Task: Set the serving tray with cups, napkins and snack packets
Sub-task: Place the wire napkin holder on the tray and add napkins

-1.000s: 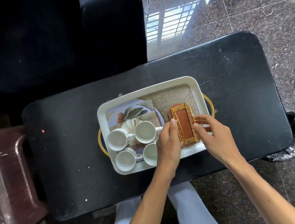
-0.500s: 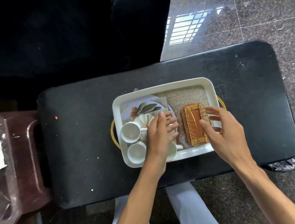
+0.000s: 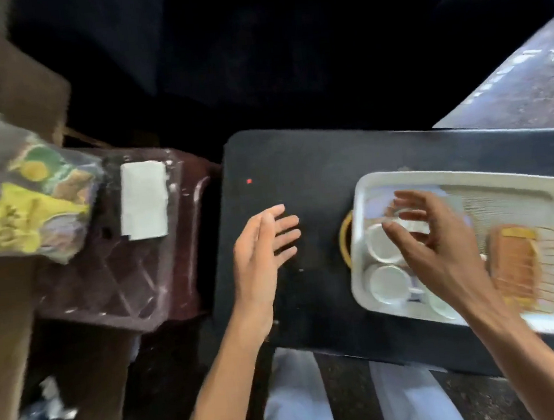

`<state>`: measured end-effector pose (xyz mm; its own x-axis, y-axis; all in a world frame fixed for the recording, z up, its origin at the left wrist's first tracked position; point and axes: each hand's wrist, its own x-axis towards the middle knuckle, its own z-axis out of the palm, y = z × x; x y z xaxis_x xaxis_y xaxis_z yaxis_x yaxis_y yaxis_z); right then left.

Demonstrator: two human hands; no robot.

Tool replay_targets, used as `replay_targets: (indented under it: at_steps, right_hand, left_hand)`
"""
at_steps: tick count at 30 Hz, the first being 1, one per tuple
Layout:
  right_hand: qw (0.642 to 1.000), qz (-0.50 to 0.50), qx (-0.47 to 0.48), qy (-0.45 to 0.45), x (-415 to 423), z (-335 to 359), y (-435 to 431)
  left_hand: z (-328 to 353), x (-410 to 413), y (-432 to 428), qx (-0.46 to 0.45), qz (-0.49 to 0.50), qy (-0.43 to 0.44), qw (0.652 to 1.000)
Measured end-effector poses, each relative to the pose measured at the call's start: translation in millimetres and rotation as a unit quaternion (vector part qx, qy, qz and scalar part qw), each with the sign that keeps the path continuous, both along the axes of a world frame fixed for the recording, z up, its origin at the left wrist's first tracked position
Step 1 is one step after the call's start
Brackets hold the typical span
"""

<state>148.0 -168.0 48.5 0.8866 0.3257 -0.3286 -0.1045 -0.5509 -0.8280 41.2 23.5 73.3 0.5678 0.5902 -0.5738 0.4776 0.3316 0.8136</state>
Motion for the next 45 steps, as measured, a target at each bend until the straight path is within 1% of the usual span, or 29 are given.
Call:
replay_targets:
  at_steps: [5, 9, 14, 17, 20, 25, 33, 39, 45]
  right_hand:
    - [0.998, 0.059, 0.007, 0.008, -21.5, -5.2, 100.2]
    - [0.995, 0.087, 0.018, 0.034, -41.6, -8.9, 177.5]
    - [0.99, 0.129, 0.013, 0.057, -68.7, -18.6, 255.0]
    - [0.986, 0.16, -0.004, 0.054, -83.5, -25.7, 289.9]
    - [0.983, 0.172, -0.019, 0.057, -95.2, -33.1, 315.6]
    - [0.984, 0.162, -0.038, 0.06, -109.1, -41.2, 341.3]
    - [0.987, 0.138, -0.058, 0.063, -117.4, -47.8, 355.8]
    - [0.988, 0.133, -0.062, 0.051, -119.2, -51.5, 357.6]
    - [0.991, 0.118, -0.036, 0.048, -119.3, -51.4, 353.7]
  left_hand:
    - [-3.0, -52.2, 93.2, 0.045, 0.095, 0.017, 0.994]
    - [-13.0, -83.7, 154.9, 0.104, 0.127, 0.032, 0.986]
    - [-34.5, -96.0, 217.3, 0.185, 0.135, 0.084, 0.97]
    - [-46.6, -93.2, 246.3, 0.211, 0.104, 0.113, 0.965]
    - [-57.5, -88.1, 265.8, 0.23, 0.069, 0.123, 0.963]
    - [-69.8, -81.3, 281.1, 0.231, 0.028, 0.146, 0.962]
    - [-80.6, -79.6, 287.9, 0.235, 0.007, 0.159, 0.959]
    - [-87.1, -78.9, 292.8, 0.207, 0.019, 0.153, 0.966]
    - [-86.3, -77.4, 290.0, 0.13, 0.01, 0.137, 0.982]
